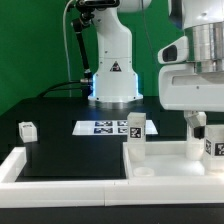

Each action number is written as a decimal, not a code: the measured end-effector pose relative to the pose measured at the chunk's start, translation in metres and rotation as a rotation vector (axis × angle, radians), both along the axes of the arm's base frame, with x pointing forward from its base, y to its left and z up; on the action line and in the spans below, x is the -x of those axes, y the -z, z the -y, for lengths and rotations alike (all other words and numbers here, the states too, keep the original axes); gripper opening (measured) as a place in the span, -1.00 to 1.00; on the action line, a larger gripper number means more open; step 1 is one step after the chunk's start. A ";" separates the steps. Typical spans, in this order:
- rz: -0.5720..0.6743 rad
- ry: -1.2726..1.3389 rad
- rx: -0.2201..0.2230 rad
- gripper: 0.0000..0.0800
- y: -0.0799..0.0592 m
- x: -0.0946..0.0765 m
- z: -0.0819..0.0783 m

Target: Assemble square table

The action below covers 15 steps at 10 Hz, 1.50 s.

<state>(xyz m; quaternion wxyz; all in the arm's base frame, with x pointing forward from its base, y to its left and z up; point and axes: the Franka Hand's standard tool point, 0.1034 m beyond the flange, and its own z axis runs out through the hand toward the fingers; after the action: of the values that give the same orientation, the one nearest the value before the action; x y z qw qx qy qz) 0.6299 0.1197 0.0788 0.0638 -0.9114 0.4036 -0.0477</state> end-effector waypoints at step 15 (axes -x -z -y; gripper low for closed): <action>0.022 -0.188 0.108 -0.28 -0.004 -0.003 0.005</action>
Offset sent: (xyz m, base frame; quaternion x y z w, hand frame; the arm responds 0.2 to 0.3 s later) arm -0.0036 0.0107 0.0160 -0.0187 0.0163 -0.3542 0.9348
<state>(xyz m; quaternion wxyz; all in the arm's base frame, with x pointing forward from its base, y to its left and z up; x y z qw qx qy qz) 0.6328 0.1151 0.0825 0.0234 -0.9469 0.3123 -0.0732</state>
